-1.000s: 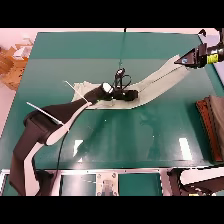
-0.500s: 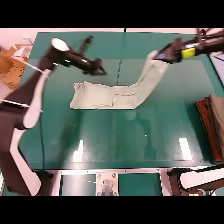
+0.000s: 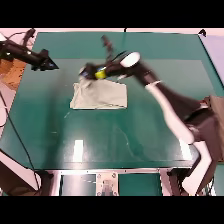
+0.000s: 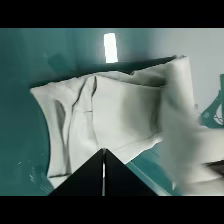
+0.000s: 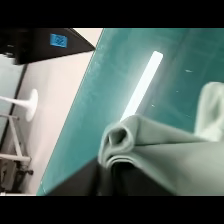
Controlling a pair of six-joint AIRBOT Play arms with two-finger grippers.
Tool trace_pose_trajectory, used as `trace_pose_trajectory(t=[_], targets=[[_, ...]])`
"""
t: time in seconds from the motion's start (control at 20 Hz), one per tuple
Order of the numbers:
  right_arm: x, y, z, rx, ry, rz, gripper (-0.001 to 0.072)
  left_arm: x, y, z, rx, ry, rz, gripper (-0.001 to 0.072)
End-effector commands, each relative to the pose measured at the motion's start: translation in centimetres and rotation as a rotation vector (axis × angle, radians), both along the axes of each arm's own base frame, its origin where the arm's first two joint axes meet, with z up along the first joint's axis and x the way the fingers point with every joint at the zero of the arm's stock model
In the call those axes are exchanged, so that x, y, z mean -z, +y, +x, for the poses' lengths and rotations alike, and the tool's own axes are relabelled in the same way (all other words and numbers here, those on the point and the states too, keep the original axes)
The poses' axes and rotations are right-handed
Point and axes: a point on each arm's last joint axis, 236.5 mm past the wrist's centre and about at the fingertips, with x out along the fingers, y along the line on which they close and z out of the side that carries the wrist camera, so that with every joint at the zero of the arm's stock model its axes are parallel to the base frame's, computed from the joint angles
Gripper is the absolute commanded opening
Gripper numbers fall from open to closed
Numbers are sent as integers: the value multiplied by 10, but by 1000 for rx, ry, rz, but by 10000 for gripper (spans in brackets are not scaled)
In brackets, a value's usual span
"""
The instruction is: Fold the shirts.
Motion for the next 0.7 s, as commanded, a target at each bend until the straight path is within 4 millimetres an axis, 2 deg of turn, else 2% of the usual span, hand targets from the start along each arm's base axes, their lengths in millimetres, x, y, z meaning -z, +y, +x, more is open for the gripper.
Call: trace_pose_trajectory(t=[0.0,0.05,0.1,0.2,0.25,0.35,0.45,0.5,0.55,0.65], targets=[[59,63,-15,41,7,8,471,2,47,-5,-57,2,16,23],[61,50,-14,2,1,-24,461,4,53,-6,-65,6,15,22],[57,29,-10,-39,4,-50,460,4,56,-7,-66,6,17,22],[42,-35,7,-79,50,-96,348,5,60,-6,-62,-5,24,23],[39,-77,20,-58,96,-139,351,5,60,-6,-63,-6,25,23],[43,-162,38,-2,190,-240,420,4,61,-4,-70,-14,26,22],[63,-240,43,63,299,-358,432,5,64,-1,-81,-21,37,23],[76,-270,42,97,354,-412,494,7,67,0,-89,-21,52,23],[89,-291,39,121,404,-450,533,9,69,0,-93,-19,64,22],[111,-304,29,137,470,-459,535,14,75,-1,-100,-6,93,23]])
